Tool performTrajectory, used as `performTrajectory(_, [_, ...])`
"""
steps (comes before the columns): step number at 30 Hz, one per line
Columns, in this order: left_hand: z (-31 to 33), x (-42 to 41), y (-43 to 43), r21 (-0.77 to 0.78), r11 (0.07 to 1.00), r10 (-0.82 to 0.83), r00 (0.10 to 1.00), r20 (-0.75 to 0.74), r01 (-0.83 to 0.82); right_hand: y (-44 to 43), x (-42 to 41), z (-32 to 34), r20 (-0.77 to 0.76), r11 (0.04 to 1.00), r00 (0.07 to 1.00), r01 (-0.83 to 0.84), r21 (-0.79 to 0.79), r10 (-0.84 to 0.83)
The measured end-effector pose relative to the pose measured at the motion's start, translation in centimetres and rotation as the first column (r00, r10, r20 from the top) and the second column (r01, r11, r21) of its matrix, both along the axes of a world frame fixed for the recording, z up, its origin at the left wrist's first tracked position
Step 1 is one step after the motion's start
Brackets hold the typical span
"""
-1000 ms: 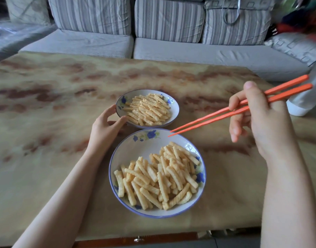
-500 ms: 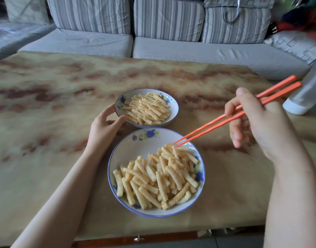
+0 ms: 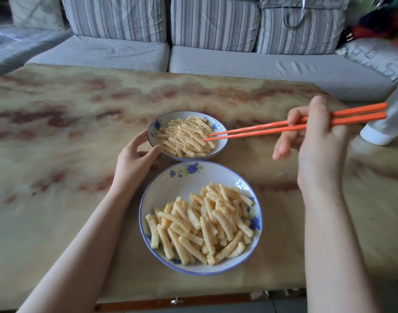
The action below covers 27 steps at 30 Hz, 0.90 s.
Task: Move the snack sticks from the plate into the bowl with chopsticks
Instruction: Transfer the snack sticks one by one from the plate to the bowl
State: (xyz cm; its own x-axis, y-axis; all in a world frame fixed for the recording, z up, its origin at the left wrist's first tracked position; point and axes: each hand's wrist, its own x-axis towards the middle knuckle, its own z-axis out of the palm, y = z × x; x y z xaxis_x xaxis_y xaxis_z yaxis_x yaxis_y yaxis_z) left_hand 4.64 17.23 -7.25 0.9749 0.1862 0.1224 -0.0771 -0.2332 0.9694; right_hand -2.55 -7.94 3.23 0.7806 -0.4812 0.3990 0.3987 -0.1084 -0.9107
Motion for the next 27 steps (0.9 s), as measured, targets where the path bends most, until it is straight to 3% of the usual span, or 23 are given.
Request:
performTrajectory(16, [0.0,0.0,0.0,-0.009,1.0,0.001,1.0,-0.008,-0.001,2.5,3.5,-4.0,-0.067,1.0,0.998,0.015,-0.011,-0.016])
performTrajectory(27, [0.0,0.1,0.1,0.008,1.0,-0.004,1.0,0.004,0.004,-1.1,0.8,-0.8,-0.075,0.997,0.995,-0.067,-0.035,0.065])
